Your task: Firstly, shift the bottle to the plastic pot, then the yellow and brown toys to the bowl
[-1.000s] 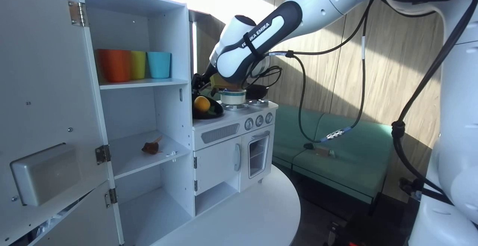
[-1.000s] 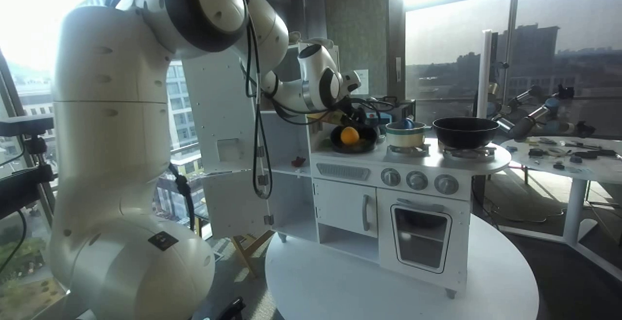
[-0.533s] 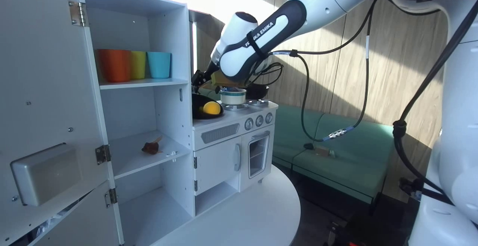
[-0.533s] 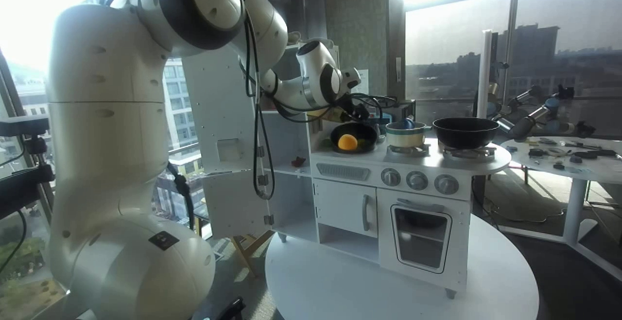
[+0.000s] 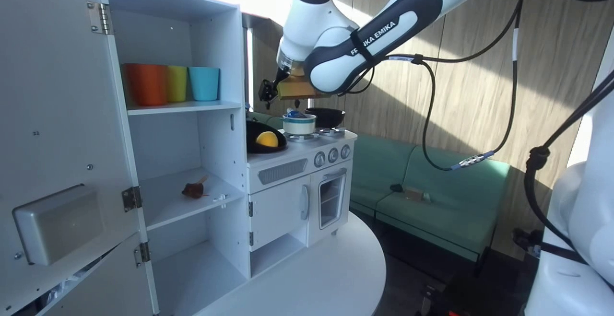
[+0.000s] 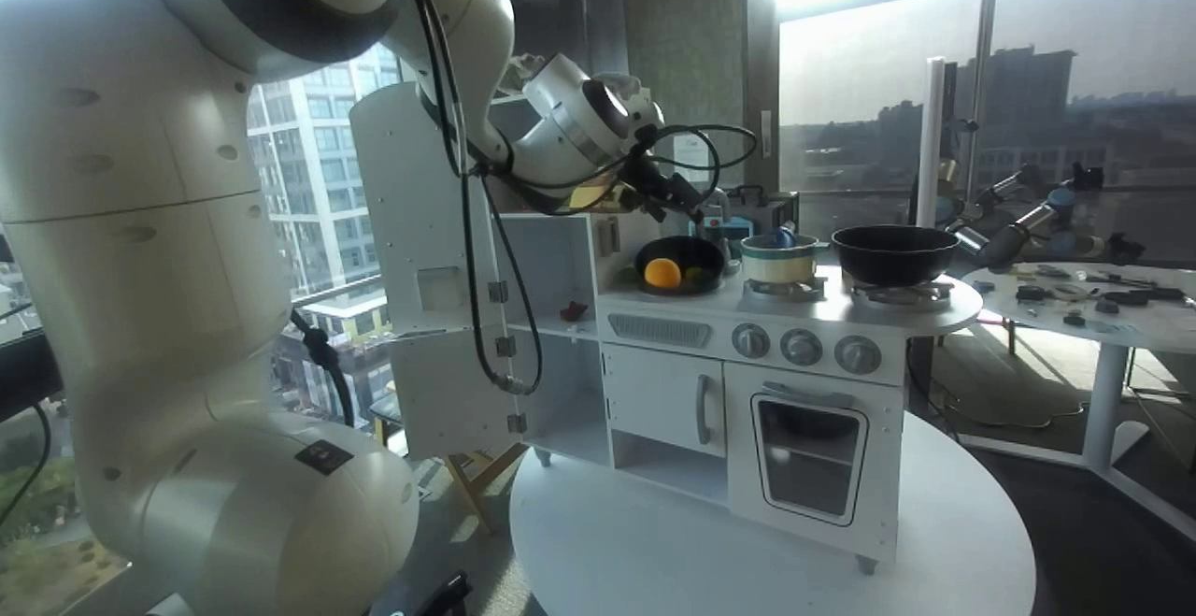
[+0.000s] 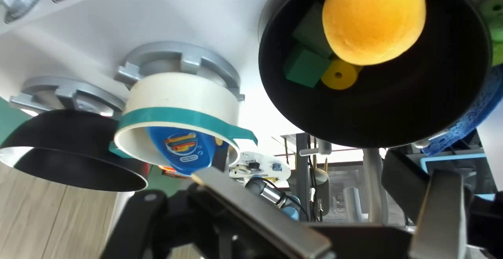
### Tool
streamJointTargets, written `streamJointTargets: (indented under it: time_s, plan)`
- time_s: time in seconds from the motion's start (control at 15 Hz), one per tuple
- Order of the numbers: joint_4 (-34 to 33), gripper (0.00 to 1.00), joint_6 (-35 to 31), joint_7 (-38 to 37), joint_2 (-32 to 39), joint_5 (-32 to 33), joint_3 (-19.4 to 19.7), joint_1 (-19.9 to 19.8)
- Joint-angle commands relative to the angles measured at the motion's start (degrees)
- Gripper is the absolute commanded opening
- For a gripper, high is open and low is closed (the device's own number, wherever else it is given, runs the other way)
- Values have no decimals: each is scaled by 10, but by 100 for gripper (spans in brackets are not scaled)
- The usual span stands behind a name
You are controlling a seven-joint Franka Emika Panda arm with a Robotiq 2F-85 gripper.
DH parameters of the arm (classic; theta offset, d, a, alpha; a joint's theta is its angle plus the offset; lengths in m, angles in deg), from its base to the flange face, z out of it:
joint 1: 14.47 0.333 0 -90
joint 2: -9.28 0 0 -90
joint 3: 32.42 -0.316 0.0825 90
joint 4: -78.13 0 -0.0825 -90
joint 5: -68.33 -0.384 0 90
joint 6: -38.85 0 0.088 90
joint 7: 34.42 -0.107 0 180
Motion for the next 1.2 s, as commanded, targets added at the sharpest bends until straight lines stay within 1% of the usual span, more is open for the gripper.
streamJointTargets:
  time_s: [0.0,0.33,0.53,0.67,0.87,1.07,1.13]
  plan:
    - [50,100,91,-42,-64,12,-70,-20]
    - [90,100,224,-62,-102,-22,-149,-21]
    - [122,100,271,-91,-113,-50,-186,-13]
    - [146,100,256,-90,-112,-76,-206,-2]
    - [168,100,224,-84,-98,-87,-238,11]
    - [168,100,188,-81,-74,-58,-262,16]
    - [163,100,182,-85,-64,-32,-267,12]
